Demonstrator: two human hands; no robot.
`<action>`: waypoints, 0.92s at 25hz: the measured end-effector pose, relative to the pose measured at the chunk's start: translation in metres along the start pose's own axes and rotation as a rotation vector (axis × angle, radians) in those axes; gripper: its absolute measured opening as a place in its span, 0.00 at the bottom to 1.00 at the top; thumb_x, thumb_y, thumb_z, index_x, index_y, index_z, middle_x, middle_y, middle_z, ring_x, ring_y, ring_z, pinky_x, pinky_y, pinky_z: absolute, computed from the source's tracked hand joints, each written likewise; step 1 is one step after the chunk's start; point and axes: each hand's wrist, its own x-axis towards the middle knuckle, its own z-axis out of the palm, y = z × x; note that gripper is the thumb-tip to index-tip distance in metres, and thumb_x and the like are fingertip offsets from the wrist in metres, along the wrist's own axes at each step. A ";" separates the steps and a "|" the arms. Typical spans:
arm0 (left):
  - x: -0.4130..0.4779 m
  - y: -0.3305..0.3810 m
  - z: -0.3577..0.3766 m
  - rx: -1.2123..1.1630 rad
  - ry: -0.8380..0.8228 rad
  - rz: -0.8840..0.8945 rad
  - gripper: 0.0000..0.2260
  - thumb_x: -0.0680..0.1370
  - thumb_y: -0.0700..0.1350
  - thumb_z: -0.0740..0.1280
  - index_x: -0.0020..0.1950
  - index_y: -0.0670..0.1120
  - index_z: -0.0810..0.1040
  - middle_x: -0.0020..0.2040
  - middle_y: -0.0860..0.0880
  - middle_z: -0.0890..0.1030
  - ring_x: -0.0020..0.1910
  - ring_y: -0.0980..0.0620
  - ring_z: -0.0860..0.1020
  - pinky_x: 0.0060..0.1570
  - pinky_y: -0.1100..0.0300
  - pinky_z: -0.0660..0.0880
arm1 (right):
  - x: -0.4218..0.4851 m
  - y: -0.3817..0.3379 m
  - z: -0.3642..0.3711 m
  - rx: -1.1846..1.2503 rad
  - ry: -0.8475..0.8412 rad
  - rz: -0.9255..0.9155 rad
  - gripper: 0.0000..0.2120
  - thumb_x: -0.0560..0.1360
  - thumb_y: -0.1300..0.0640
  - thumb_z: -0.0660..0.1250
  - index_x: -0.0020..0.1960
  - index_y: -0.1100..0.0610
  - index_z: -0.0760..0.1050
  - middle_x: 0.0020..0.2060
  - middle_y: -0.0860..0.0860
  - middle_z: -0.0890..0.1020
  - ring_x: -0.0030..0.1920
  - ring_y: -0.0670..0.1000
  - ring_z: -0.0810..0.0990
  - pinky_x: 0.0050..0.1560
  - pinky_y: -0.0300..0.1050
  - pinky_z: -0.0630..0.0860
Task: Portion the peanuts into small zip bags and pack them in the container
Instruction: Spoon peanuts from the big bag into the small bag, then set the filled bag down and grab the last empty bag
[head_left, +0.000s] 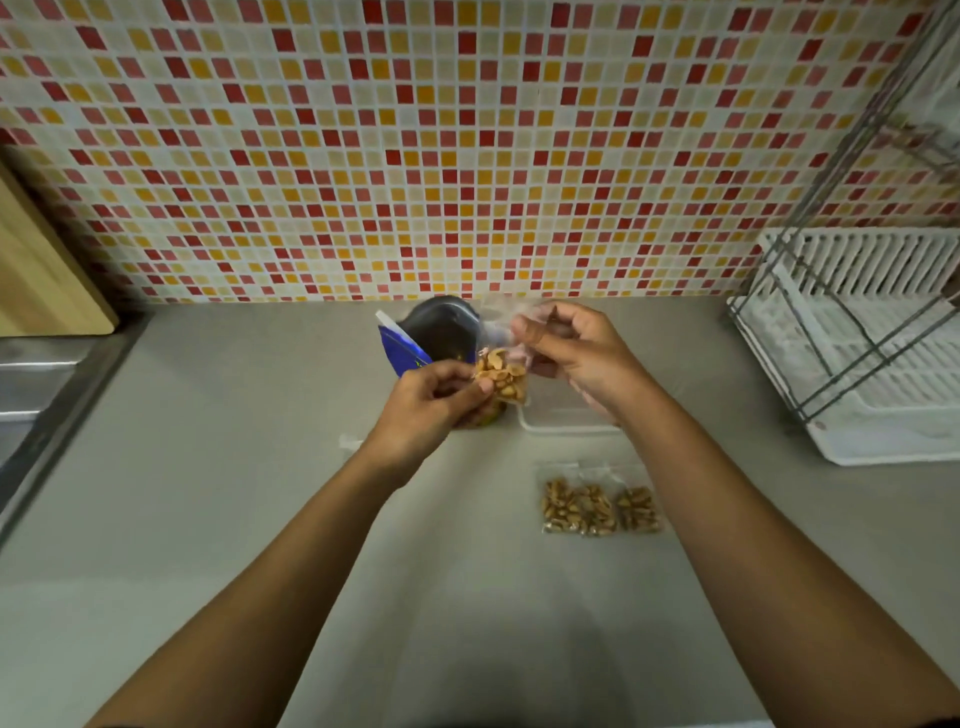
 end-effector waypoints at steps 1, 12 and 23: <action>0.001 -0.007 0.003 -0.028 0.017 -0.023 0.03 0.76 0.38 0.66 0.47 0.41 0.79 0.41 0.44 0.82 0.38 0.55 0.81 0.46 0.63 0.79 | -0.001 0.007 -0.008 0.043 -0.012 0.040 0.03 0.71 0.57 0.70 0.44 0.54 0.77 0.37 0.48 0.84 0.39 0.46 0.83 0.43 0.42 0.80; -0.015 -0.130 0.041 0.356 0.219 -0.449 0.03 0.71 0.42 0.72 0.41 0.45 0.80 0.32 0.48 0.81 0.29 0.54 0.78 0.33 0.65 0.76 | -0.010 0.138 -0.039 -0.743 -0.078 0.171 0.08 0.72 0.56 0.71 0.50 0.58 0.83 0.46 0.50 0.85 0.46 0.48 0.82 0.49 0.38 0.74; -0.016 -0.118 0.011 0.682 0.305 -0.142 0.04 0.76 0.43 0.65 0.47 0.44 0.78 0.36 0.43 0.82 0.37 0.43 0.81 0.39 0.59 0.73 | -0.023 0.165 -0.014 -1.137 0.033 -0.230 0.09 0.73 0.58 0.64 0.50 0.58 0.79 0.44 0.55 0.82 0.45 0.57 0.81 0.42 0.45 0.76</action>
